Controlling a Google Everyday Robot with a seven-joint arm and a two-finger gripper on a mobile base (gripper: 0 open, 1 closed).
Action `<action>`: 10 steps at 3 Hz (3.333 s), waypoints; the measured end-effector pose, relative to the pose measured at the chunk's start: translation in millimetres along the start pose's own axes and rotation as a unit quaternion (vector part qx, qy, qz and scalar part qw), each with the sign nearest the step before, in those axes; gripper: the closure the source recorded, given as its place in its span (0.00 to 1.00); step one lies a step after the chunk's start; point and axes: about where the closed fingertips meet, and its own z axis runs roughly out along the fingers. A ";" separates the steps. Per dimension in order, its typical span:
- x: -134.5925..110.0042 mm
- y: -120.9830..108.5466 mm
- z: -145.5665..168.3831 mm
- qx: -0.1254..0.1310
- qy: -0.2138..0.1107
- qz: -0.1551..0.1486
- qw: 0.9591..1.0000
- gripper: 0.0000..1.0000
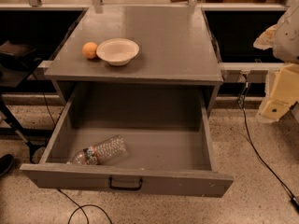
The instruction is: Pick water bottle from top drawer and place on counter
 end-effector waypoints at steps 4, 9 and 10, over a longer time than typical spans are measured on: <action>-158.3 82.2 39.2 -0.046 -0.036 -0.274 0.960 0.00; -284.4 99.5 235.6 -0.083 -0.021 -0.440 0.894 0.00; -282.7 94.1 293.2 -0.091 -0.027 -0.437 0.895 0.00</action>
Offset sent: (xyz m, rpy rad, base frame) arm -0.0114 0.0505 0.0070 -0.0173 -0.0052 0.1990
